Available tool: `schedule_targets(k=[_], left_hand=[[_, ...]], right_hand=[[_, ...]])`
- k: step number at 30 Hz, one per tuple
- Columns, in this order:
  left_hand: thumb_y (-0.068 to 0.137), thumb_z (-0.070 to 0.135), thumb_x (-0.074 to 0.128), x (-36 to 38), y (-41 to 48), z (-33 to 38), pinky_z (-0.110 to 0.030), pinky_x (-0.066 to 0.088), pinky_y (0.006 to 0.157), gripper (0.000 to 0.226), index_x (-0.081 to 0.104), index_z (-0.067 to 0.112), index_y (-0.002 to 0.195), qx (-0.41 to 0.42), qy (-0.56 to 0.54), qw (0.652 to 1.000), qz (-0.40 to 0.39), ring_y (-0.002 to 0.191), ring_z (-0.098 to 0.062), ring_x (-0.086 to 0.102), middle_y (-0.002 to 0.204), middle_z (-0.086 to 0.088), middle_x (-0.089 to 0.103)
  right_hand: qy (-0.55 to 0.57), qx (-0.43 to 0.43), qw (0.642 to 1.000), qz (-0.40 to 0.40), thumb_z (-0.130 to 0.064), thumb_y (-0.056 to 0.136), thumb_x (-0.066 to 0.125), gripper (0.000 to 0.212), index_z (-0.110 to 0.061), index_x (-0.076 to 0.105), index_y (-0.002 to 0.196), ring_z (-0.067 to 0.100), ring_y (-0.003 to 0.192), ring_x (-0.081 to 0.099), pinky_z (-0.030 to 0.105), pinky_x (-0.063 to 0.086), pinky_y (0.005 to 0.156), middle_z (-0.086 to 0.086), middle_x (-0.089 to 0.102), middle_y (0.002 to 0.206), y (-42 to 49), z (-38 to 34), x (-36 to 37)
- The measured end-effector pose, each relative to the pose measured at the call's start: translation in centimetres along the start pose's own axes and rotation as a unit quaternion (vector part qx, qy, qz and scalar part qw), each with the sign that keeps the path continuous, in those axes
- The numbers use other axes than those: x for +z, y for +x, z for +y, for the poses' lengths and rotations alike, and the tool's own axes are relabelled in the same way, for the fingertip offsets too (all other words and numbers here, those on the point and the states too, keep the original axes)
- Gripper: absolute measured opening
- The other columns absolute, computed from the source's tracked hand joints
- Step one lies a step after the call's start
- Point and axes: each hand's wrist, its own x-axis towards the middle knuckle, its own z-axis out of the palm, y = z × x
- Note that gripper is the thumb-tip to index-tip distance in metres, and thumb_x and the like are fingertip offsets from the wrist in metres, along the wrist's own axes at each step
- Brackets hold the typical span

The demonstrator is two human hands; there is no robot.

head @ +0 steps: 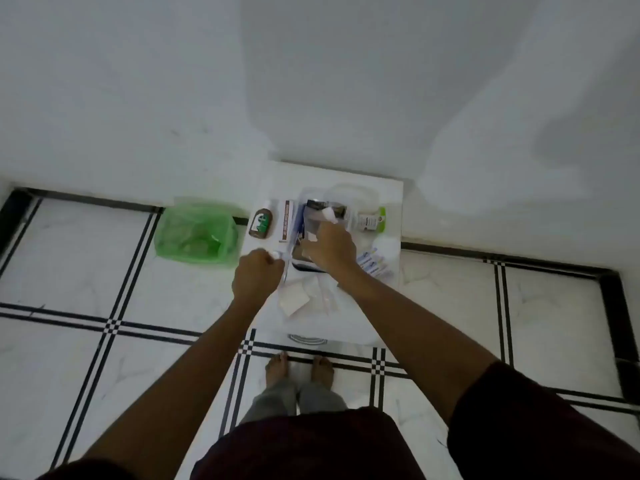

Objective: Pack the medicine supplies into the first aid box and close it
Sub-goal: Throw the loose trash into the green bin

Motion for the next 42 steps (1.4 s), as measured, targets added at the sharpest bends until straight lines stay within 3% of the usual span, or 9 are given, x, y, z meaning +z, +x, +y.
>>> schedule_targets(k=[5,10,13,19,21,24,31,37,42], left_hand=[[0.071,0.030,0.068,4.1,-0.8,-3.8,-0.030,0.040,0.056,0.044,0.062,-0.008,0.091,-0.150,-0.033,0.987,-0.041,0.084,-0.038,0.065,0.094,-0.026,0.068],[0.065,0.036,0.081,7.5,-0.4,-5.2,-0.038,0.048,0.083,0.072,0.050,-0.004,0.116,-0.219,-0.086,0.970,-0.062,0.107,-0.035,0.059,0.116,-0.020,0.060],[0.058,0.037,0.086,8.9,-0.1,-5.6,-0.045,0.050,0.091,0.079,0.047,0.003,0.117,-0.209,-0.082,0.973,-0.049,0.110,-0.034,0.057,0.117,-0.014,0.058],[0.071,0.027,0.078,9.7,-0.2,-5.6,-0.045,0.038,0.094,0.024,0.063,0.012,0.084,-0.200,-0.003,0.978,-0.063,0.086,-0.027,0.056,0.088,-0.004,0.062],[0.075,0.024,0.073,9.1,-0.9,-5.9,-0.039,0.044,0.088,0.023,0.057,0.012,0.065,-0.174,-0.023,0.982,-0.073,0.077,-0.025,0.053,0.072,-0.003,0.058],[0.074,0.024,0.074,6.8,-1.5,-6.5,-0.027,0.044,0.061,0.039,0.047,0.012,0.049,-0.116,-0.035,0.986,-0.112,0.066,-0.027,0.055,0.054,-0.004,0.050],[0.069,0.025,0.080,-3.9,-1.4,-8.2,-0.018,0.040,0.041,0.031,0.061,0.007,0.053,-0.128,-0.093,0.978,-0.139,0.042,-0.013,0.051,0.044,-0.003,0.057],[0.072,0.019,0.077,-11.7,3.0,-12.9,-0.016,0.044,0.039,0.027,0.062,0.005,0.055,-0.177,-0.256,0.949,0.052,0.035,-0.007,0.053,0.048,-0.008,0.063],[0.075,0.005,0.071,-13.9,9.5,-16.2,-0.017,0.050,0.038,0.019,0.060,0.001,0.060,-0.205,-0.355,0.905,0.116,0.036,-0.009,0.062,0.040,-0.006,0.061]], right_hand=[[-0.030,0.019,0.999,-0.017,-0.038,0.078,0.070,0.042,-0.007,0.059,0.105,0.027,0.091,0.063,0.033,0.050,0.066,0.009,0.066,0.098,0.9,0.2,1.5],[-0.065,0.036,0.997,0.008,-0.039,0.085,0.060,0.034,-0.008,0.062,0.100,0.027,0.089,0.064,0.030,0.044,0.062,0.008,0.067,0.094,1.8,0.5,3.4],[-0.063,0.035,0.997,0.008,-0.038,0.083,0.063,0.032,-0.009,0.063,0.098,0.027,0.087,0.064,0.032,0.048,0.063,0.008,0.068,0.093,2.3,0.7,4.2],[-0.006,0.041,0.999,0.034,-0.027,0.072,0.076,0.032,-0.008,0.059,0.091,0.020,0.074,0.054,0.029,0.042,0.058,0.001,0.053,0.079,2.0,0.6,2.9],[0.019,0.042,0.998,0.046,-0.019,0.075,0.070,0.023,-0.006,0.059,0.092,0.021,0.074,0.051,0.029,0.042,0.058,0.002,0.052,0.080,0.9,0.5,1.5],[0.014,0.028,0.997,0.069,-0.017,0.080,0.063,0.012,-0.010,0.055,0.078,0.024,0.069,0.050,0.027,0.035,0.054,0.004,0.053,0.074,-0.6,0.0,-0.2],[-0.039,-0.115,0.989,0.087,-0.022,0.084,0.057,0.015,-0.008,0.061,0.087,0.029,0.076,0.061,0.031,0.043,0.058,0.010,0.067,0.084,-3.3,-6.1,-0.5],[-0.092,-0.209,0.973,0.044,-0.016,0.081,0.057,0.010,-0.012,0.055,0.072,0.031,0.071,0.060,0.033,0.043,0.061,0.011,0.066,0.081,-3.0,-13.4,4.4],[-0.155,-0.250,0.956,-0.003,-0.013,0.083,0.054,0.009,-0.007,0.060,0.081,0.032,0.077,0.061,0.030,0.035,0.057,0.011,0.064,0.087,0.0,-18.7,11.0]])
